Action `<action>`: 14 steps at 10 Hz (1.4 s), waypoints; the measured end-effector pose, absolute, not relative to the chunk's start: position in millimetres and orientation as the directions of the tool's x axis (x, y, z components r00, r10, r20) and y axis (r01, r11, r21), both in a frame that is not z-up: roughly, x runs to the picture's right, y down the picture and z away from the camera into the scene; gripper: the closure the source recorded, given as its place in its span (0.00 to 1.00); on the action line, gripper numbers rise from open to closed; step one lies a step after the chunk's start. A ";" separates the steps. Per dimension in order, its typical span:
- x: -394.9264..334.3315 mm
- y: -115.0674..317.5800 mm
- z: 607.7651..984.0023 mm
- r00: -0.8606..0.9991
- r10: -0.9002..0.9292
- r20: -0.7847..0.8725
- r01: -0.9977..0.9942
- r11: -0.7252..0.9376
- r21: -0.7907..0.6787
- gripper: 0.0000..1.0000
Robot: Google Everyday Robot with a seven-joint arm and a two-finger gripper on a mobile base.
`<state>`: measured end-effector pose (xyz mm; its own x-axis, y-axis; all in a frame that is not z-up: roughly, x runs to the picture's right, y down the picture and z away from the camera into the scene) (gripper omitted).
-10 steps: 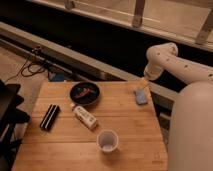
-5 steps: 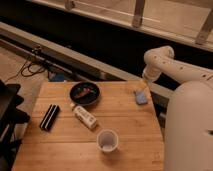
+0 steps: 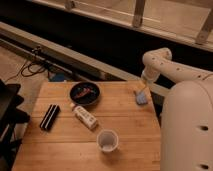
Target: Place the white sponge in the ceramic cup
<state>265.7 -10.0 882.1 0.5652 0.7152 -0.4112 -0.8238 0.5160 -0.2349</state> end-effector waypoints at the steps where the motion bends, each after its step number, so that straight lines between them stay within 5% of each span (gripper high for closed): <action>1: 264.7 -9.1 886.2 0.565 0.714 -0.414 -0.824 0.515 -0.236 0.20; 14: 246.8 48.2 946.4 0.492 0.686 -0.536 -0.870 0.374 -0.320 0.20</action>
